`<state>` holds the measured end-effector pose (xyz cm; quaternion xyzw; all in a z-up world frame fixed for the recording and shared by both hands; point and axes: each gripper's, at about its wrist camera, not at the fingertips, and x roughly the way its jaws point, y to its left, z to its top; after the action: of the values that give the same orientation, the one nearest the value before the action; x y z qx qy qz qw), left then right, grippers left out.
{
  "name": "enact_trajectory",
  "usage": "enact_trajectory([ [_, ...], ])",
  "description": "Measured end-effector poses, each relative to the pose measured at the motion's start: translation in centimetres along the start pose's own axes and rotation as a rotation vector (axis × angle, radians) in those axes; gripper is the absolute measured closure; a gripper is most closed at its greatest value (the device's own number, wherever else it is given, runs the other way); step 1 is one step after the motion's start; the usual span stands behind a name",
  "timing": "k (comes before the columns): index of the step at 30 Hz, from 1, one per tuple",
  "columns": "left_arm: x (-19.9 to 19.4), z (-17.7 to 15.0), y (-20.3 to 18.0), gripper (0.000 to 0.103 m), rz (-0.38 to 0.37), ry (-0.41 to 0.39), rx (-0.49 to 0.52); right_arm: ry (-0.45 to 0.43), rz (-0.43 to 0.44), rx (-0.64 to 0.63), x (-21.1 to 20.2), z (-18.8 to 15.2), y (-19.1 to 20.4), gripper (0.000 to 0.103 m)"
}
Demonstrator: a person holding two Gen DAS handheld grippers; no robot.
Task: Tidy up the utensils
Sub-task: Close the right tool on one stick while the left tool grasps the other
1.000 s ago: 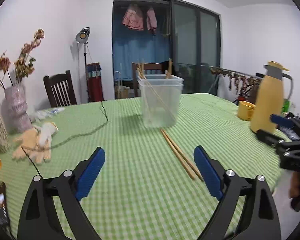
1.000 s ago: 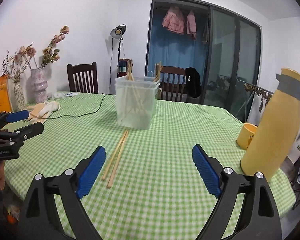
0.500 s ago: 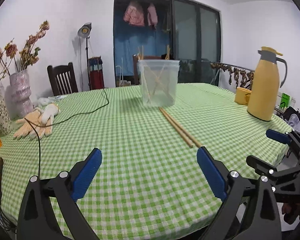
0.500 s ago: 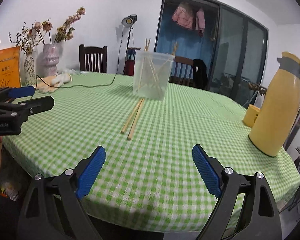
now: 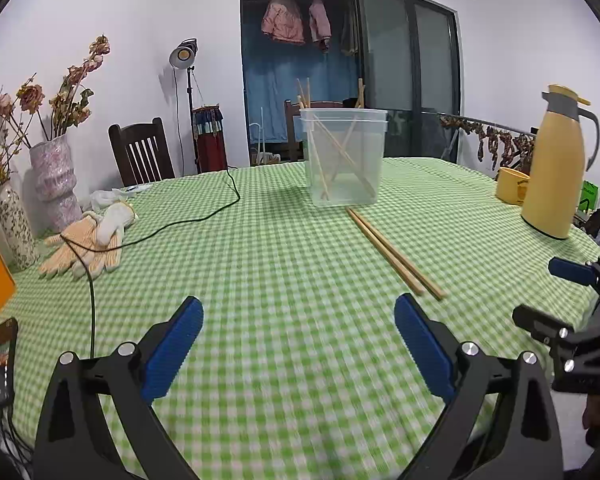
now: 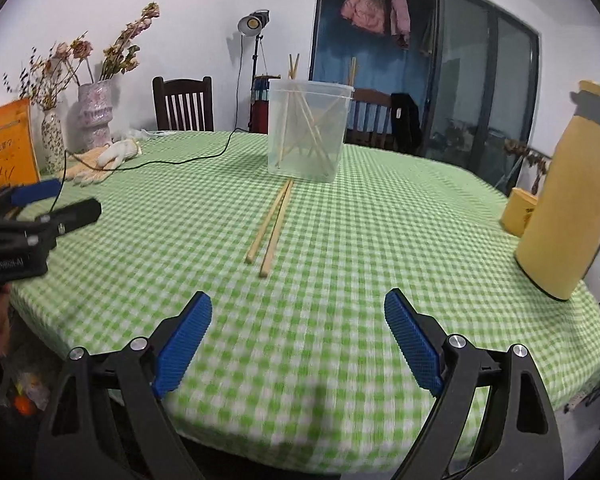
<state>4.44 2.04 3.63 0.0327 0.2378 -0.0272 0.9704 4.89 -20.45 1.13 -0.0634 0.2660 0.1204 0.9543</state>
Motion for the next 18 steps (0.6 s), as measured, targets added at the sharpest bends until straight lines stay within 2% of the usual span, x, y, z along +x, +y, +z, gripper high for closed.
enact_trajectory([
  [4,2.1,1.6,1.7,0.01,0.023,0.017,-0.044,0.109,0.044,-0.039,4.6,2.4,0.0,0.018],
  [9,4.2,1.9,4.5,0.01,0.048,0.055,-0.114,0.219,0.075,-0.036,9.8,4.0,0.2,0.044],
  [11,4.9,1.9,5.3,0.009,0.064,0.067,-0.119,0.233,0.09,-0.025,11.3,4.7,0.0,0.045],
  [14,5.7,2.0,5.7,0.009,0.07,0.082,-0.122,0.265,0.062,-0.03,13.6,5.8,-0.1,0.047],
  [18,6.9,2.2,5.8,0.009,0.055,0.102,-0.125,0.313,0.068,-0.035,15.6,6.4,0.1,0.064],
])
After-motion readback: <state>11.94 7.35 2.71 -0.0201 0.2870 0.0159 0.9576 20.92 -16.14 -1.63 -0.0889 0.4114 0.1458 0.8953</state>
